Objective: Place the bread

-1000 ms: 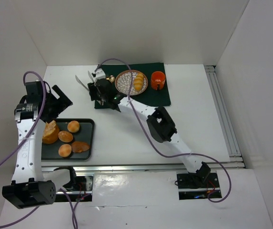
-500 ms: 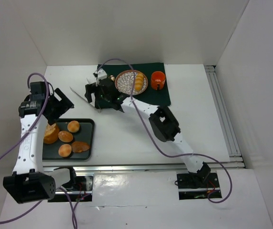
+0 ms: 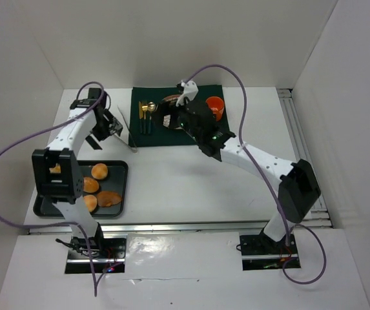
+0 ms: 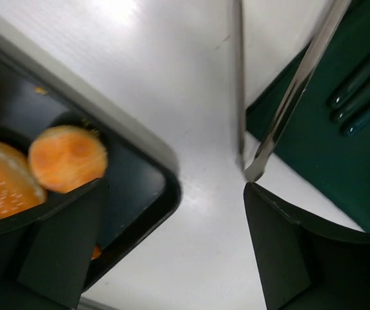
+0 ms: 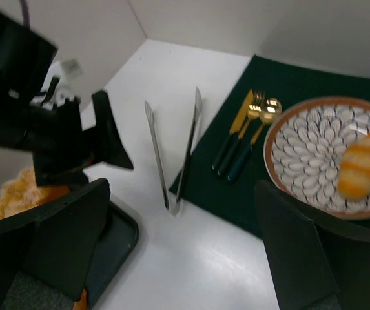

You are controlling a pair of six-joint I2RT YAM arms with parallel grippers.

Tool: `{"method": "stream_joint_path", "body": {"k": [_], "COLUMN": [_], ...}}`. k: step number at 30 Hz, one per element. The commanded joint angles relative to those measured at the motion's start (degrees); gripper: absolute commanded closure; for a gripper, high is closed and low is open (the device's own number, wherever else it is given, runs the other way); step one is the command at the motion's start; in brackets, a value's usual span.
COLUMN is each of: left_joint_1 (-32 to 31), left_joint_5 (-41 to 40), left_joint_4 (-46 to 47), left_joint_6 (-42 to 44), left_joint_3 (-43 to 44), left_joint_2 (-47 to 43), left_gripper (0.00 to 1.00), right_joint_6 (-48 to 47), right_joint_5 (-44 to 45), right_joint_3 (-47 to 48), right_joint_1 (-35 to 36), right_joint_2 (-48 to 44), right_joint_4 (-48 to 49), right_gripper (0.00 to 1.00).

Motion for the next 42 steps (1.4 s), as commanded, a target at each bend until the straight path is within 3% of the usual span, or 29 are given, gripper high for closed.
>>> {"method": "stream_joint_path", "body": {"k": [1,15,23,35,42], "left_joint_1": [-2.6,-8.6,-8.6,-7.5,-6.2], "left_joint_5": [-5.1,-10.0,-9.5,-10.7,-7.6], "left_joint_4": [-2.9,-8.9,-8.2,-4.2,2.0], "left_joint_6": [-6.6,-12.1,-15.0,-13.9,-10.4], "left_joint_3": [6.9,26.3,23.3,22.5,21.8], "left_joint_2": [6.7,26.6,28.2,30.0,30.7], "left_gripper": [0.01,0.01,0.01,0.01,0.09], "right_joint_6": [0.6,3.1,4.7,5.3,5.8], "right_joint_5": [3.3,5.2,6.4,6.4,6.4], "right_joint_3": [-7.7,-24.6,-27.0,-27.0,-27.0], "right_joint_1": [-0.1,-0.1,-0.6,-0.6,-0.6], "right_joint_2": [-5.7,-25.7,-31.6,-31.6,-31.1], "right_joint_4": [-4.5,-19.6,-23.2,-24.2,-25.3], "right_gripper": [0.00,0.00,0.00,0.00,0.00]}}
